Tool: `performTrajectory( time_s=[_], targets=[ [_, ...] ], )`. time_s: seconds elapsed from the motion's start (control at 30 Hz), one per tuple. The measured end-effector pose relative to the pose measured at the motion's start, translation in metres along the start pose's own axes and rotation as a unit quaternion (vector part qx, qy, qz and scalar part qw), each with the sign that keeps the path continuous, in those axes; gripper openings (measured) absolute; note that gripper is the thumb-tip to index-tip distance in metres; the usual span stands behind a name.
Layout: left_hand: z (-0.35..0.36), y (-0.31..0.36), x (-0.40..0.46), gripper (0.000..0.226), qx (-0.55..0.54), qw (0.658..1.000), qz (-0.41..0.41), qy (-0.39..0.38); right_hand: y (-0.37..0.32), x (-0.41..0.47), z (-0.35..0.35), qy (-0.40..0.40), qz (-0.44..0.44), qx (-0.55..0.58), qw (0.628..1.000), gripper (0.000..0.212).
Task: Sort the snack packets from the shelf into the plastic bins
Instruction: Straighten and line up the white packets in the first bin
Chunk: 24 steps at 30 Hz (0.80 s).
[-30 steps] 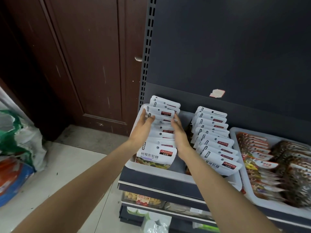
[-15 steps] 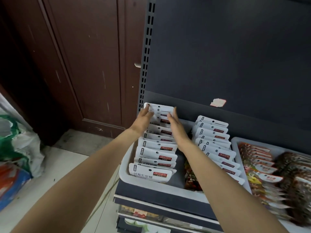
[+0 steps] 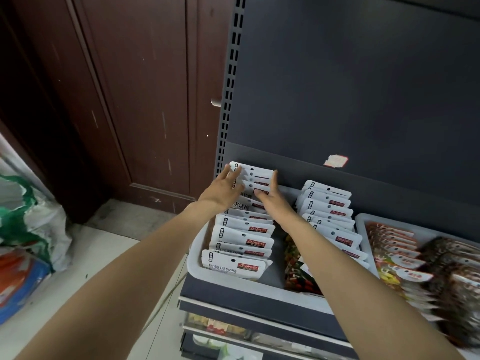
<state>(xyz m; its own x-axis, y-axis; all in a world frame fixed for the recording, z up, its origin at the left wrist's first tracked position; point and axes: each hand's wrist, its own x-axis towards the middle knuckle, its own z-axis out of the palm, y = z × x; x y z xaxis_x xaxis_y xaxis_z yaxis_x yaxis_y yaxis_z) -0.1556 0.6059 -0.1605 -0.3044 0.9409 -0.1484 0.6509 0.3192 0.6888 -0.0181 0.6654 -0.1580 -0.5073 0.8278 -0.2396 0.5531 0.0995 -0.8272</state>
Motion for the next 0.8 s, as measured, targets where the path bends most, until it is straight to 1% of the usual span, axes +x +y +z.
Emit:
performTrajectory(
  time_s=[0.07,0.13,0.23,0.33,0.4,0.5,0.57,0.67,0.8],
  targets=[
    [-0.001,0.003,-0.005,0.052,0.02,0.999,0.004,0.044,0.0,-0.002,0.0,0.023,0.008,-0.023,0.999,0.073],
    [-0.004,0.01,-0.013,0.051,0.077,0.993,0.02,0.087,-0.001,-0.008,-0.001,0.053,0.005,-0.057,0.997,0.07],
    [-0.005,0.03,-0.033,0.046,0.177,0.972,0.08,0.129,-0.002,-0.025,-0.009,0.101,-0.012,-0.119,0.988,0.061],
    [0.008,0.045,-0.059,0.044,0.245,0.949,0.161,0.114,0.008,-0.059,-0.023,0.147,-0.043,-0.184,0.971,0.048],
    [0.02,0.048,-0.074,0.047,0.265,0.943,0.186,0.08,0.023,-0.083,-0.031,0.16,-0.062,-0.252,0.952,0.044],
    [0.037,0.046,-0.087,0.058,0.283,0.945,0.161,0.019,0.046,-0.109,-0.041,0.15,-0.05,-0.349,0.923,0.047],
    [0.044,0.047,-0.088,0.064,0.317,0.938,0.142,-0.002,0.053,-0.12,-0.046,0.133,-0.036,-0.385,0.913,0.05],
    [0.048,0.054,-0.09,0.062,0.338,0.932,0.129,0.026,0.055,-0.128,-0.052,0.111,-0.042,-0.398,0.91,0.053],
    [0.051,0.071,-0.104,0.053,0.341,0.93,0.118,0.069,0.053,-0.141,-0.057,0.108,-0.048,-0.395,0.911,0.056]
  ],
)
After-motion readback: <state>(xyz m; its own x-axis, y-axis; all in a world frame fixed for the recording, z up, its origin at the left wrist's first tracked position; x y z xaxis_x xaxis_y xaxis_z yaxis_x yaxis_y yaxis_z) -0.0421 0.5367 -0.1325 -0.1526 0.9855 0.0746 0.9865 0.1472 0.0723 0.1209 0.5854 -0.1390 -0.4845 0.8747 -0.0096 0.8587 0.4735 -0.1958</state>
